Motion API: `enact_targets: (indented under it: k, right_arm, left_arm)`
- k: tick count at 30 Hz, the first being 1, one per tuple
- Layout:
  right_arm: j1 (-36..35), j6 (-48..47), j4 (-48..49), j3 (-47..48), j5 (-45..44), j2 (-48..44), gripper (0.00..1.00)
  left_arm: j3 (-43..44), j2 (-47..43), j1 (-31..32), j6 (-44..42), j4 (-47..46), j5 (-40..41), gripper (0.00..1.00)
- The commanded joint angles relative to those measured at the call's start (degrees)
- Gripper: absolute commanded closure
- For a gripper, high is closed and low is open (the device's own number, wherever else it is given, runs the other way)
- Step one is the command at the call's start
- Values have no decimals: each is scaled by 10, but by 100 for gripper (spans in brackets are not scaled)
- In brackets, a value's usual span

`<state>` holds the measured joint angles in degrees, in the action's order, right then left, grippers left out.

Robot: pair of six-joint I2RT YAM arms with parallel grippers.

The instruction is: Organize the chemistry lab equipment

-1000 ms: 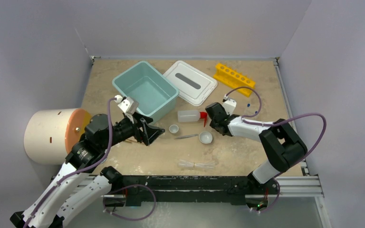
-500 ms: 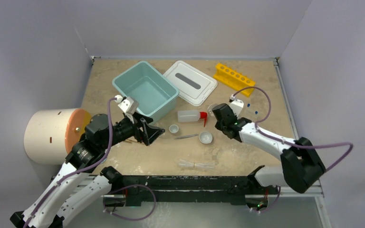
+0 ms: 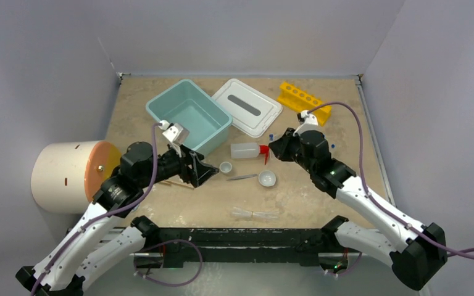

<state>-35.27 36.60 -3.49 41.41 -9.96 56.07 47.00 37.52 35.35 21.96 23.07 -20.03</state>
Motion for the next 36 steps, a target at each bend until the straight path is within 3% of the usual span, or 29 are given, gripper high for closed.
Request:
enact_targets:
  k: [1, 9, 25, 36]
  right_arm:
    - [-5, -24, 118, 15, 140, -29, 89]
    - [-43, 39, 305, -6, 259, -30, 87]
    - [-187, 93, 512, 29, 227, 52, 87]
    - [-236, 122, 614, 32, 180, 93, 87]
  left_arm:
    - [-4, 12, -2, 25, -46, -32, 23]
    - [-23, 20, -3, 82, -87, -56, 23]
    - [-82, -1, -3, 264, -295, -109, 25]
    - [-99, -16, -3, 316, -361, -124, 38]
